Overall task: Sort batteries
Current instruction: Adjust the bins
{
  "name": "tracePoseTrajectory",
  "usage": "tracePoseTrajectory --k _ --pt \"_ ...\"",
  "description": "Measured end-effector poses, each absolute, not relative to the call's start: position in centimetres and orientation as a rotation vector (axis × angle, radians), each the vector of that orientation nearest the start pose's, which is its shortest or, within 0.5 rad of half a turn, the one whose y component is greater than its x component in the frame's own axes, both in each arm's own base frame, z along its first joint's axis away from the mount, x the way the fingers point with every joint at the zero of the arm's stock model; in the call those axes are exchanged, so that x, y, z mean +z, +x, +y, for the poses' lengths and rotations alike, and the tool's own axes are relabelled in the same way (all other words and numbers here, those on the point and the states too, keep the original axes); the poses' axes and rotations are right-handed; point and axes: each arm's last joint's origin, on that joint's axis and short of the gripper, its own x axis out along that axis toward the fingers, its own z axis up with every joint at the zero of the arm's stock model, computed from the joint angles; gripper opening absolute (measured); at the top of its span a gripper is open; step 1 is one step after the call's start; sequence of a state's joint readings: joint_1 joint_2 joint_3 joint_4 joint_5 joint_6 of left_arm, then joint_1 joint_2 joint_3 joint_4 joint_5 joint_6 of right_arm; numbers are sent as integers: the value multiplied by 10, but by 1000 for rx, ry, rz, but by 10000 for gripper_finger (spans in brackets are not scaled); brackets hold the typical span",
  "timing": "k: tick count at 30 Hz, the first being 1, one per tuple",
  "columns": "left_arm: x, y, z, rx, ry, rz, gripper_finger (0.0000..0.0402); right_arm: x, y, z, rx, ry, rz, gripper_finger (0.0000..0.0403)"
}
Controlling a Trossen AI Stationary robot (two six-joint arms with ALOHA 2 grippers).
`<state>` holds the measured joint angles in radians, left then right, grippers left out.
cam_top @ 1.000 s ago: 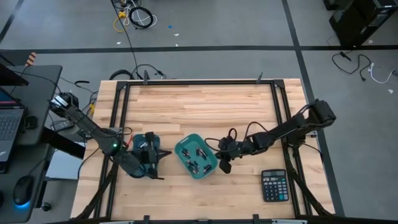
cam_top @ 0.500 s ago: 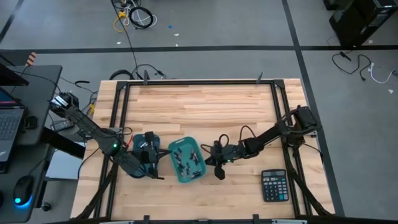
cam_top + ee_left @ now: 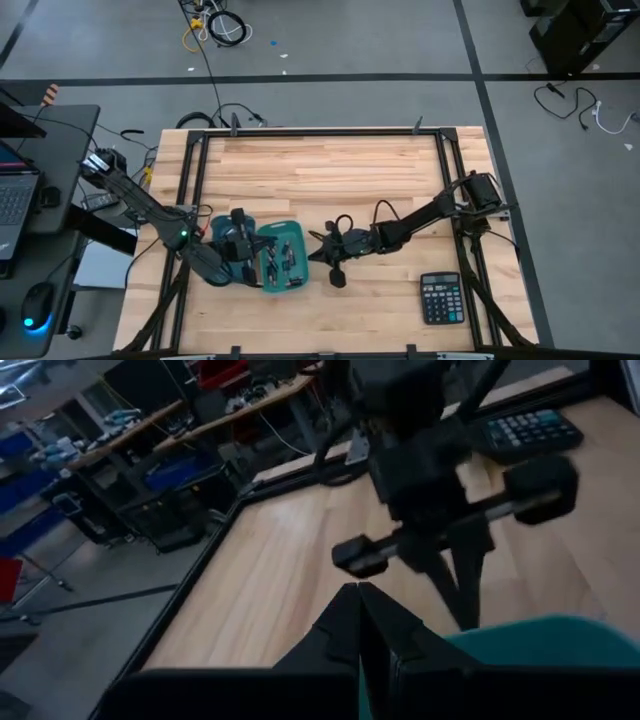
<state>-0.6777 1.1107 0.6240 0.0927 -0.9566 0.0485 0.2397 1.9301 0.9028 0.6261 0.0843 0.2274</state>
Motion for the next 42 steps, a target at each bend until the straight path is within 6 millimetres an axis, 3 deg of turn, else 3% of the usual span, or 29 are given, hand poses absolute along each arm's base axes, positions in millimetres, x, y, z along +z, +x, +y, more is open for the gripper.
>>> tracePoseTrajectory --k 3,6,10,13,18,25,35,42 --pt "252 189 -128 240 339 277 0 130 367 87 98 157 477 0" --pt "249 185 -137 50 321 320 0 123 361 91 82 181 563 0" --pt "233 184 -151 -220 229 448 0 116 358 102 97 204 598 0" --pt "216 187 -163 -305 177 532 0 115 355 113 116 224 599 0" --pt "199 192 -186 -372 205 512 0 115 350 125 83 209 592 0" --pt "191 196 -192 -224 188 619 0 115 346 135 42 254 581 0" --pt "182 184 -183 -47 160 733 0 116 343 142 -22 265 555 0" --pt "197 179 -186 -73 173 743 0 117 344 142 -20 253 546 0"
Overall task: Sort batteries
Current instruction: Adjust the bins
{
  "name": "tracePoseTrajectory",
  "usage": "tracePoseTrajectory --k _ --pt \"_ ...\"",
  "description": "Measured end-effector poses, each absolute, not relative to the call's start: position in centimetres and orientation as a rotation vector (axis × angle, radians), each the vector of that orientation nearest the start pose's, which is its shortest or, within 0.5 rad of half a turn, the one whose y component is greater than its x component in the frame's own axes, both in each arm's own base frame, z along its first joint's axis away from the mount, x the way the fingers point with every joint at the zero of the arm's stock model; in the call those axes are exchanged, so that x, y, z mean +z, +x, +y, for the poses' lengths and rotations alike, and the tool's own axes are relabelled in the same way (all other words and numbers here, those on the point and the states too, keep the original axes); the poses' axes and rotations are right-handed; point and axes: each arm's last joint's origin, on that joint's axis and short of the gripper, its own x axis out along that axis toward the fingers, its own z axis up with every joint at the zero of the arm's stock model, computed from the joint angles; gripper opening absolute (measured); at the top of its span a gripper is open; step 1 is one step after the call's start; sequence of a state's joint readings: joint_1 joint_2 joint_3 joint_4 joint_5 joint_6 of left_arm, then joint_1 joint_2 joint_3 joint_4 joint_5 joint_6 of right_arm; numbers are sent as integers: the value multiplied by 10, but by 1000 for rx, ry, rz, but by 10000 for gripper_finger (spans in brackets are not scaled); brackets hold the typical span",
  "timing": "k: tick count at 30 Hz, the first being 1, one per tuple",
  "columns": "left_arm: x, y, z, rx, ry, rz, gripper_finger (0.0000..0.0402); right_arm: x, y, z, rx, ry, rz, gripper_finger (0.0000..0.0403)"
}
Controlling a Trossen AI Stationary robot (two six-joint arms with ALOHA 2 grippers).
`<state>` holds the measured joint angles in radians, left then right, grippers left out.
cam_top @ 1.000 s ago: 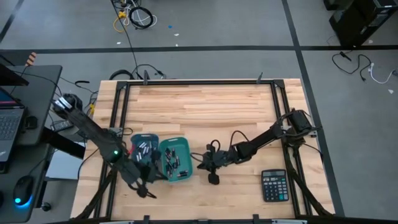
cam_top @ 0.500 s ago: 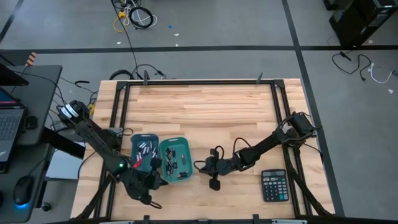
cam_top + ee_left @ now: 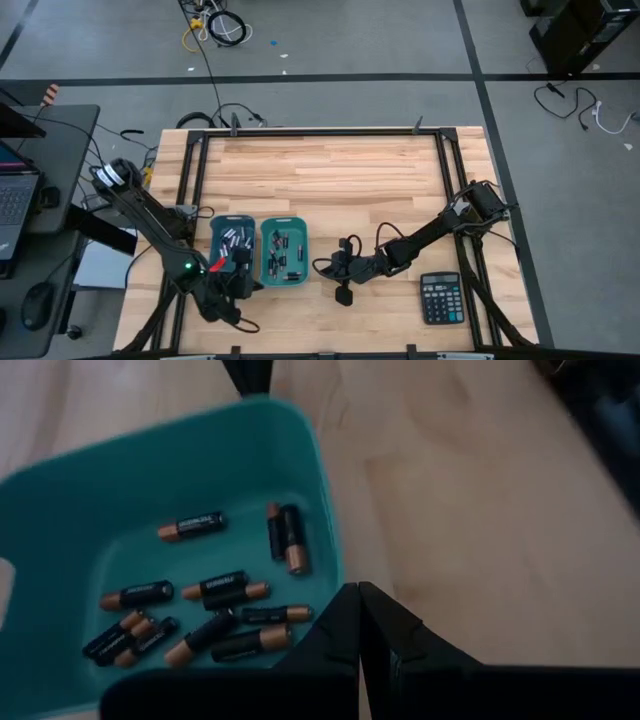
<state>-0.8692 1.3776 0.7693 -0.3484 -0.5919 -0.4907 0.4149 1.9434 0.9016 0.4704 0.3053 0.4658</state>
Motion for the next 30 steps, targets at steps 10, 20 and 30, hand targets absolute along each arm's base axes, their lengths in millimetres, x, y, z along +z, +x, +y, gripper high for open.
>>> tracePoseTrajectory --k 10,20,30 --pt "260 175 -206 -82 202 703 0 115 353 114 -131 213 534 0" --pt "265 162 -196 135 251 684 0 121 365 84 -128 190 480 0" --pt "257 155 -183 265 299 694 0 122 370 68 -109 156 472 0"
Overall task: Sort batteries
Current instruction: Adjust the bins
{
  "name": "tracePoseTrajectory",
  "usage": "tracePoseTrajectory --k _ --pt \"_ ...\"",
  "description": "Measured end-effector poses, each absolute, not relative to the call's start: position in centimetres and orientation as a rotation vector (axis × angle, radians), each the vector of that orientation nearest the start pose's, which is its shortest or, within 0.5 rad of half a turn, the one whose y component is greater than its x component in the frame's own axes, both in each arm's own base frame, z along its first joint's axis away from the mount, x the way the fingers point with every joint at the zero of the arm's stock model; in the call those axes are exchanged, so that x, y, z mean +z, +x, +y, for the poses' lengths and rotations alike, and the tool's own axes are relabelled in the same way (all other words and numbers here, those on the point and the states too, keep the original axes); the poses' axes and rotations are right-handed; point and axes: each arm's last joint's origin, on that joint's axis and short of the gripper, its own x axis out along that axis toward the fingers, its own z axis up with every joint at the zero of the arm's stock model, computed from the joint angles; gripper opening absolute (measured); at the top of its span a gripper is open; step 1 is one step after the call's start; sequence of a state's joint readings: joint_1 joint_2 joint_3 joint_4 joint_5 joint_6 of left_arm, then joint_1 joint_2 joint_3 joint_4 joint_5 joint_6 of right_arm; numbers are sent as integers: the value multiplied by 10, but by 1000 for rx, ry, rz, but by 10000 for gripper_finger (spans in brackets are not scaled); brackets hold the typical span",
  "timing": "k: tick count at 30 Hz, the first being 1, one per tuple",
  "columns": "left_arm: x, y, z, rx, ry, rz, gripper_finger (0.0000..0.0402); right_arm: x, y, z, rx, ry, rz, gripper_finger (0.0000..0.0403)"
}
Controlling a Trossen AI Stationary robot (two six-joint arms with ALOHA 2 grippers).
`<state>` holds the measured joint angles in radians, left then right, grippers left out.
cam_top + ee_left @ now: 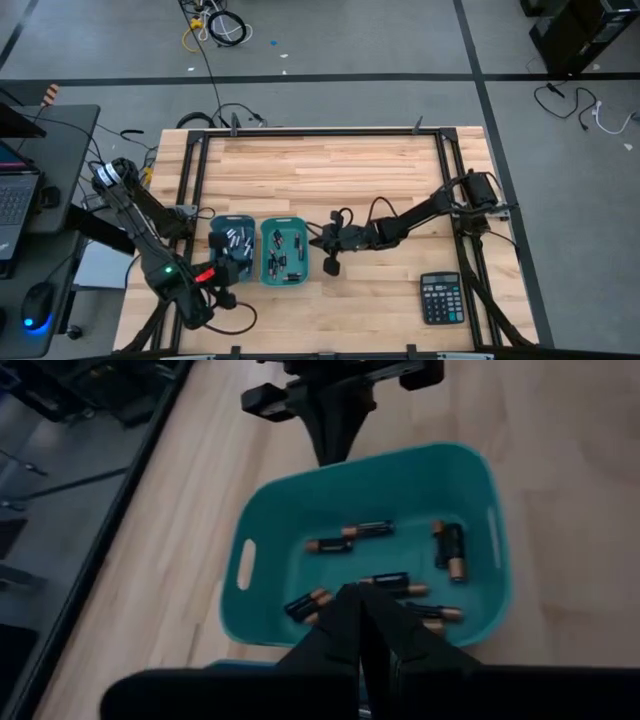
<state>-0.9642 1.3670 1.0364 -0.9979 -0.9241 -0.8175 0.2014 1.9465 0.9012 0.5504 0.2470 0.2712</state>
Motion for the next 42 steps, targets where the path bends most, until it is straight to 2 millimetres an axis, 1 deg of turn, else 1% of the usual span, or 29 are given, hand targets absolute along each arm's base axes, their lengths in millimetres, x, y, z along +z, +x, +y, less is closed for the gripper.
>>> tracePoseTrajectory --k 4,8,11,14,16,19,24,30,33,35,37,39,42 --pt "249 154 -179 299 320 671 0 123 372 61 -65 161 470 0" --pt "244 153 -176 331 349 643 0 120 371 59 -53 114 507 0" --pt "242 151 -173 334 381 667 0 116 369 60 -20 131 554 0" --pt "240 149 -173 305 371 742 0 115 367 64 19 171 572 0" --pt "238 148 -173 286 347 783 0 115 367 68 -10 154 564 0" --pt "238 148 -173 293 295 790 0 120 369 71 -21 119 506 0" --pt "238 148 -174 293 258 794 0 124 371 67 -22 96 463 0" --pt "238 148 -175 300 232 790 0 127 373 67 -16 73 427 0" --pt "237 148 -177 270 194 837 0 128 374 62 -30 77 414 0" --pt "235 147 -180 221 142 906 0 127 375 58 -41 70 420 0" --pt "235 147 -181 198 120 936 0 125 374 55 -47 59 445 0" --pt "235 148 -183 190 102 927 0 122 373 54 -36 64 479 0" --pt "235 150 -185 189 63 911 0 119 371 55 9 117 529 0"
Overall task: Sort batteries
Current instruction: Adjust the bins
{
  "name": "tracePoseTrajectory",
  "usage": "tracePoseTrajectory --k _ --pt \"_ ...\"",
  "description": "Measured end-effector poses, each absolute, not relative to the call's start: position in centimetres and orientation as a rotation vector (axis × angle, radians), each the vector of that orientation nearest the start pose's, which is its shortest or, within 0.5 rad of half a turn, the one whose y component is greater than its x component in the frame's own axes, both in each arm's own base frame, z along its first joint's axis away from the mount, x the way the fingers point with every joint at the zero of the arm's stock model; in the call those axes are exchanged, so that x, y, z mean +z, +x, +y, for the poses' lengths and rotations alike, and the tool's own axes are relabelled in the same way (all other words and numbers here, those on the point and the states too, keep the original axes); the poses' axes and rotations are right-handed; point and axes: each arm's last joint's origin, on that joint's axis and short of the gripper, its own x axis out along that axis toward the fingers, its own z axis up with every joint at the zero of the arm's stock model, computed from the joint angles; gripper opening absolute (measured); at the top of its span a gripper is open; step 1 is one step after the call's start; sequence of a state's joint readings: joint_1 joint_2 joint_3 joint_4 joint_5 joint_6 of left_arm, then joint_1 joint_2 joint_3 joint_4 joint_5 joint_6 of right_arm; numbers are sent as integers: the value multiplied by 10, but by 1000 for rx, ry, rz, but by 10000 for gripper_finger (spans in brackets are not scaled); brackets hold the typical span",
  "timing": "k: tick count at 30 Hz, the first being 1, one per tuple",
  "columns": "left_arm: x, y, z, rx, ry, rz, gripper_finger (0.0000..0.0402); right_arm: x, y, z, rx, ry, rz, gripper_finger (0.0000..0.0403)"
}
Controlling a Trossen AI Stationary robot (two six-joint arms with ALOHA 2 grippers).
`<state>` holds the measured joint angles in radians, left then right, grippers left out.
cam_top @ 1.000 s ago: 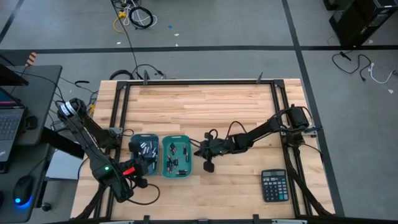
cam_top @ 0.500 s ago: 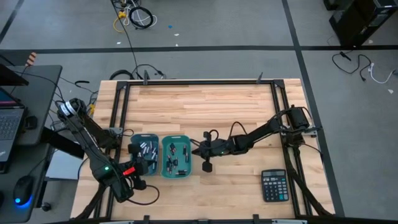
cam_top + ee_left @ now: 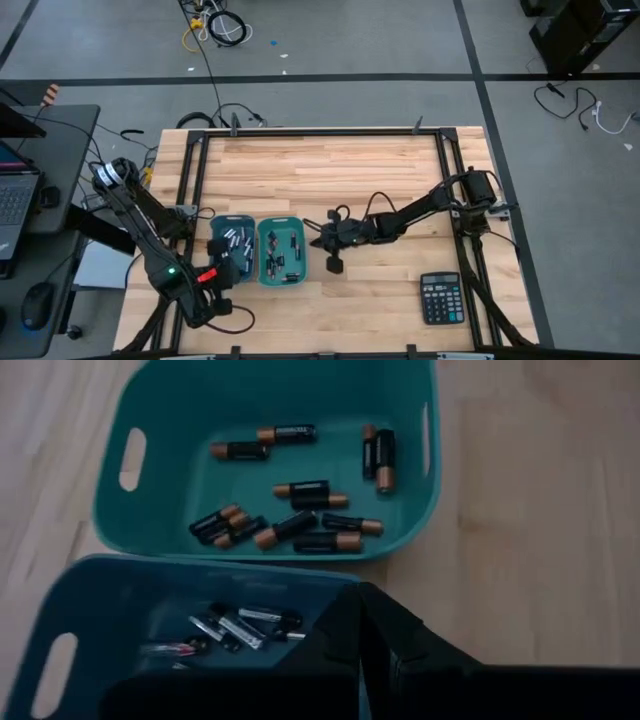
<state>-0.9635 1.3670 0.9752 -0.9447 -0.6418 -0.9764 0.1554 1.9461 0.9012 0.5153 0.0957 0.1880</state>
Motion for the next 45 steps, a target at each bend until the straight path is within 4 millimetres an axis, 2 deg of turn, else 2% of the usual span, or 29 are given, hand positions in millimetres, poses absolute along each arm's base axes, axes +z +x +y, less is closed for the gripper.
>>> tracePoseTrajectory --k 8,14,28,37,42,45 --pt "228 152 -189 200 76 923 0 123 370 77 93 113 484 0" --pt "224 154 -191 201 83 944 0 127 373 72 57 87 430 0" --pt "223 153 -194 180 9 997 0 126 373 66 -8 59 441 0" --pt "223 153 -194 187 6 989 0 124 368 79 -28 245 482 0" --pt "223 153 -194 188 1 985 0 114 365 78 -64 306 553 0" --pt "221 153 -193 219 -18 991 0 102 367 79 -58 305 566 0"
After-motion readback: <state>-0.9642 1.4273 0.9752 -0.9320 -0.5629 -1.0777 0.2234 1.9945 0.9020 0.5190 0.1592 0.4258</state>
